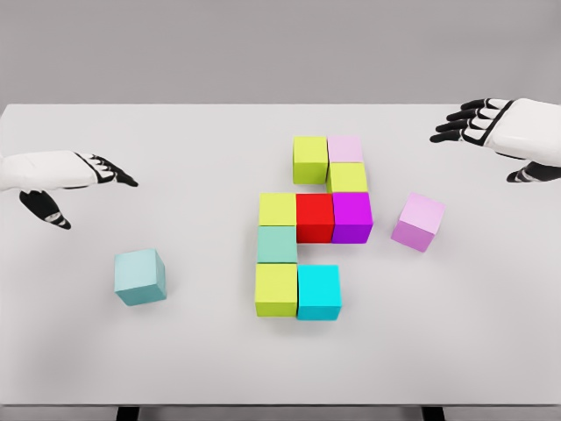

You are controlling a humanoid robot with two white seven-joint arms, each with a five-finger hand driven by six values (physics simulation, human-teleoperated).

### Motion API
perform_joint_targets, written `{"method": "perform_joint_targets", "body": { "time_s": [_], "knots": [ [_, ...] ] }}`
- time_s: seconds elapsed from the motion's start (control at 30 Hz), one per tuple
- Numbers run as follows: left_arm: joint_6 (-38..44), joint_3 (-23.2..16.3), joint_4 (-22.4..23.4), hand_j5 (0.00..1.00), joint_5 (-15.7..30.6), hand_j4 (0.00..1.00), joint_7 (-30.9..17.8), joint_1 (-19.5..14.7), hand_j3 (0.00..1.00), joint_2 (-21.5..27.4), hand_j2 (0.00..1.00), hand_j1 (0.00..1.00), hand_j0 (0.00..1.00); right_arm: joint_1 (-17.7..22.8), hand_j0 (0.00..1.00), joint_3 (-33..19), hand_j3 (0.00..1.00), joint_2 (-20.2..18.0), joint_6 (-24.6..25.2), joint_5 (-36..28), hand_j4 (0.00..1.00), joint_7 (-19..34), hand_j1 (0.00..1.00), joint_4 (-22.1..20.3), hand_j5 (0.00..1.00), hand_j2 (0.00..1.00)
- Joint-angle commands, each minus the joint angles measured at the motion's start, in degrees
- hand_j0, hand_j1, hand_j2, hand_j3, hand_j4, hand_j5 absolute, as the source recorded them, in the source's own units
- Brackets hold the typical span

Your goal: Assemble the squares on the desktop into the number 2

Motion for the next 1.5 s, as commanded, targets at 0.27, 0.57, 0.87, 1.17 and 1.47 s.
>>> {"method": "perform_joint_targets", "body": {
  "time_s": [0.27,0.57,0.87,1.17,1.47],
  "knots": [
    [0.14,-0.18,-7.02,1.00,-7.86,1.00,-0.56,2.37,1.00,0.65,1.00,1.00,1.00,-2.19,1.00,9.21,1.00,-1.64,0.16,-0.27,1.00,-0.03,1.00,1.73,1.00,1.00],
    [0.14,-4.93,-16.51,1.00,-8.83,1.00,-0.56,2.55,1.00,2.50,1.00,1.00,1.00,-5.80,1.00,16.78,1.00,3.64,0.16,1.75,1.00,-0.03,1.00,2.00,1.00,1.00],
    [0.14,-5.28,-19.42,1.00,-9.44,1.00,-0.56,3.87,1.00,2.85,1.00,1.00,1.00,-5.89,1.00,18.45,1.00,4.78,0.16,6.76,1.00,-0.03,1.00,2.08,1.00,1.00],
    [0.14,-4.49,-19.86,1.00,-9.80,1.00,-0.56,3.60,1.00,2.24,1.00,1.00,1.00,-5.80,1.00,19.42,1.00,5.31,0.16,10.72,1.00,-0.03,1.00,2.26,1.00,1.00],
    [0.14,-4.84,-23.90,1.00,-9.71,1.00,-0.56,3.69,1.00,3.11,1.00,1.00,1.00,-6.68,1.00,19.33,1.00,6.01,0.16,11.24,1.00,-0.03,1.00,4.63,1.00,1.00]
  ]
}}
